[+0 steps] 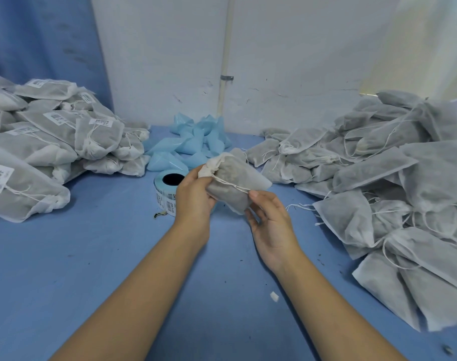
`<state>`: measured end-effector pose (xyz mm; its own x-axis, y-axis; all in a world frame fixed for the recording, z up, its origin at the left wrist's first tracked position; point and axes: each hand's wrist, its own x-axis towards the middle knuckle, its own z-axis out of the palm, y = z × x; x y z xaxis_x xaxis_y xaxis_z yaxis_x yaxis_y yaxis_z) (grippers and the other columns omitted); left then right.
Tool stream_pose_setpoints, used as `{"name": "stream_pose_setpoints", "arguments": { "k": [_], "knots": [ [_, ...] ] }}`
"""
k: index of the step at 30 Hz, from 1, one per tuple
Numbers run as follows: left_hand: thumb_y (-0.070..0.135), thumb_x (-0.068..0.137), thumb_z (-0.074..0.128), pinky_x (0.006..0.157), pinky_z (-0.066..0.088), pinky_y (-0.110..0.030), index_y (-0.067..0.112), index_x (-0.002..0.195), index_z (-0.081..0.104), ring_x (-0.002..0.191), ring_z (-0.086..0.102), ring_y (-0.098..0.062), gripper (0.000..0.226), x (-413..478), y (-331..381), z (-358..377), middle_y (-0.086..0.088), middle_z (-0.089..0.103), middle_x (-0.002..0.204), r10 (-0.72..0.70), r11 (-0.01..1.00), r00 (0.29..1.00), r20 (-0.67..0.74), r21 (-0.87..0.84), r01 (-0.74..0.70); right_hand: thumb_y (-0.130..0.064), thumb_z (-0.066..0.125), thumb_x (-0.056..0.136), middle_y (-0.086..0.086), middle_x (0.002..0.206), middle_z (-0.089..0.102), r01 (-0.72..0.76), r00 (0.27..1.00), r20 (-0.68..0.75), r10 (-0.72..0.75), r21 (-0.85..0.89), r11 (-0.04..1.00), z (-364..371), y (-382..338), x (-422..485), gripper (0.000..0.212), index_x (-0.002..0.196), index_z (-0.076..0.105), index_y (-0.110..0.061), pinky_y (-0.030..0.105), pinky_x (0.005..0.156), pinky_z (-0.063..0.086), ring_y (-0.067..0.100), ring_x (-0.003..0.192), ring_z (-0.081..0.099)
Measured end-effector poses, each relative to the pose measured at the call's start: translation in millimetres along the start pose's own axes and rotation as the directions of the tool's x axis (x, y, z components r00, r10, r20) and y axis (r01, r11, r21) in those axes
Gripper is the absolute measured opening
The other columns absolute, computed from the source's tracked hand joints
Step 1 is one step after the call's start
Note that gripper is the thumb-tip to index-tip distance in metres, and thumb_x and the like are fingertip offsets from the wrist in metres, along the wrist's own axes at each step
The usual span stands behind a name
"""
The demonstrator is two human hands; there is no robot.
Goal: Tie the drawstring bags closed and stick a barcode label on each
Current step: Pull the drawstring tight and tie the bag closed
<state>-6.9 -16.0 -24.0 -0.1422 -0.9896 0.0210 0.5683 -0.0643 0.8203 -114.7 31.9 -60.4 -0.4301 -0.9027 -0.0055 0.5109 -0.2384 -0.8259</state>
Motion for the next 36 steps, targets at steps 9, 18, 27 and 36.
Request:
{"name": "stream_pose_setpoints", "arguments": {
  "k": [9,18,27,36],
  "knots": [
    [-0.001,0.073,0.07,0.09,0.05,-0.028,0.015,0.123,0.046,0.099,0.062,-0.01,0.058,-5,-23,-4,-0.005,0.063,0.113,0.109,0.951,0.968,0.224,0.26,-0.167,-0.008,0.063,0.087,-0.002,0.083,0.07,-0.035,0.999,-0.037,0.038,0.071,0.997,-2,1,1,0.014,0.076,0.059,-0.015,0.019,0.077,0.049,0.012,0.084,0.062],
    [0.001,0.082,0.069,0.077,0.05,-0.014,0.007,0.121,0.046,0.094,0.063,0.0,0.046,2,-25,-4,-0.002,0.064,0.11,0.24,0.929,0.963,0.124,0.26,-0.265,-0.005,0.063,0.088,0.005,0.088,0.068,-0.017,1.0,-0.008,0.017,-0.029,0.999,0,5,-1,0.011,0.078,0.06,-0.01,0.019,0.075,0.054,0.014,0.084,0.063],
    [0.005,0.084,0.067,0.086,0.054,-0.033,0.019,0.103,0.064,0.099,0.068,-0.017,0.024,7,-6,-12,0.0,0.072,0.103,0.124,0.983,0.981,0.153,0.115,-0.142,-0.003,0.065,0.084,-0.004,0.084,0.064,0.071,0.996,-0.006,-0.084,-0.473,0.878,1,14,0,0.016,0.089,0.06,-0.018,0.017,0.067,0.047,0.007,0.069,0.058],
    [-0.006,0.088,0.052,0.07,0.058,-0.028,0.009,0.106,0.062,0.083,0.071,-0.014,0.026,13,12,-19,-0.002,0.074,0.089,0.018,0.991,0.977,0.213,-0.13,0.01,-0.002,0.061,0.086,0.001,0.115,0.047,0.31,0.95,0.277,-0.141,-0.819,0.483,4,24,0,0.037,0.118,0.05,-0.017,0.007,0.069,0.039,-0.006,0.063,0.05]
  ]
}}
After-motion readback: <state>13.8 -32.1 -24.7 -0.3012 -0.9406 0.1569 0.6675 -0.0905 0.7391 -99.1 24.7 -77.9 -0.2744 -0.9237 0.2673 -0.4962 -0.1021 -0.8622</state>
